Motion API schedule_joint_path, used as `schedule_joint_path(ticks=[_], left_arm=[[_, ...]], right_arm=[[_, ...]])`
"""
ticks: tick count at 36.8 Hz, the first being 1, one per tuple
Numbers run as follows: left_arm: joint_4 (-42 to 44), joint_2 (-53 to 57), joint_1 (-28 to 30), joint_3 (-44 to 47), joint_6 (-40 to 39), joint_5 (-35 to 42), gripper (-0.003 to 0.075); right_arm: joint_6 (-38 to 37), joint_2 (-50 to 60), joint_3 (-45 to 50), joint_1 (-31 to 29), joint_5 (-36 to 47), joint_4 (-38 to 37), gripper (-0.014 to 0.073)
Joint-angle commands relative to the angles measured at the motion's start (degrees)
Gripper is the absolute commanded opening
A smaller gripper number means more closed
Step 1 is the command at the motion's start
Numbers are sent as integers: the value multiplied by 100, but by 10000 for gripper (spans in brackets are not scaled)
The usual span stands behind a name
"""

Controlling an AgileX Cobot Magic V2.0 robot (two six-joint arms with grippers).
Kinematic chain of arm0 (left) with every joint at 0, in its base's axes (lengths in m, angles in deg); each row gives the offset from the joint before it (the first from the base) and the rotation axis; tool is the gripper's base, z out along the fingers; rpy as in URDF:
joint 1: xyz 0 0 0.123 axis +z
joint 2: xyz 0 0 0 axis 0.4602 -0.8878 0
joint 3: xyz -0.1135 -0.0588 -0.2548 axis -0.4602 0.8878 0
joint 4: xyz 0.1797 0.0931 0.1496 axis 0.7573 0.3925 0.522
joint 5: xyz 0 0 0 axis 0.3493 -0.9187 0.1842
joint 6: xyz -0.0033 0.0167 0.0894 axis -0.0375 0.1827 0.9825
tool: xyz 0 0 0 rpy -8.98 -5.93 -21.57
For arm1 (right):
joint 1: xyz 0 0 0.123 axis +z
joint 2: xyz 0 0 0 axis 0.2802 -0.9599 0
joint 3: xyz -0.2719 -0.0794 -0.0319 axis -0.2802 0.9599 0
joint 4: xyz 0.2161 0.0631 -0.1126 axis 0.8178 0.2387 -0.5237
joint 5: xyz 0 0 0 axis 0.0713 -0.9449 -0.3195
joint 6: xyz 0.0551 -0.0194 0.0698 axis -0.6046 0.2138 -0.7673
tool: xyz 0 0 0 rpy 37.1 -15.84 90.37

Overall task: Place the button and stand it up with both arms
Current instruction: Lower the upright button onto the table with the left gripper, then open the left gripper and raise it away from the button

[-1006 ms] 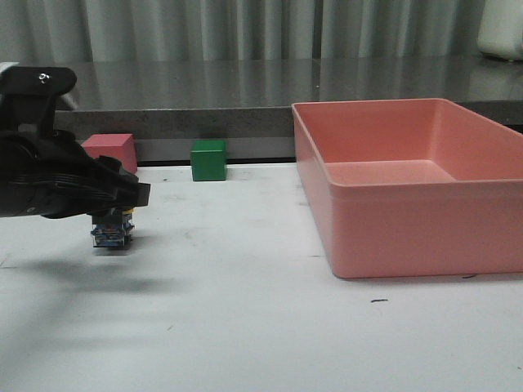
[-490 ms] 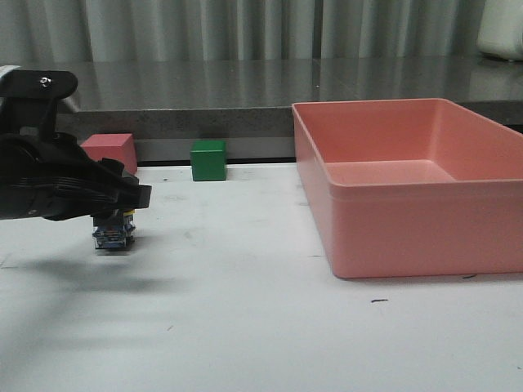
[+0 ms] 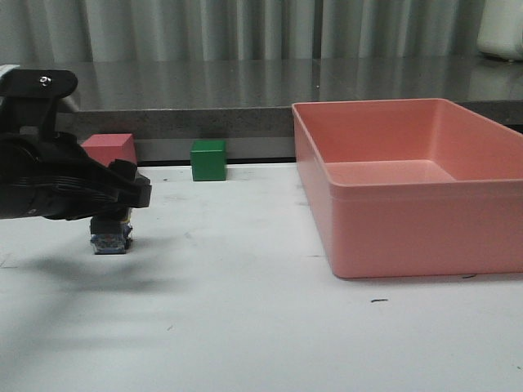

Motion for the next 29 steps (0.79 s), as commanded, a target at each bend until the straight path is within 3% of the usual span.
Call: schedule_joint_path(ticks=[1,5,9,23,26,29], left_arm=[[-22,432,-126,-84,-21,424,527],[-22,769,-298,-84,-21,398,522],[-22,1077,-394,-84,-21,267,468],[25,1667,-417,-84,68,-473,55],[25,1797,-417,-84,68,-649,-7],[108,1961,-417,-84,81,-927,-20]], right_arm=[[53,3,-151,-18,466,-115,-68],[53,3,-151,-18,466,-115,-68],[53,3,-151,-18,466,-115,-68],[53,3,-151,-18,466,-115,-68],[53,3,-151,-18,466,-115,-68],[53,3,-151,-18,466,-115,-68]])
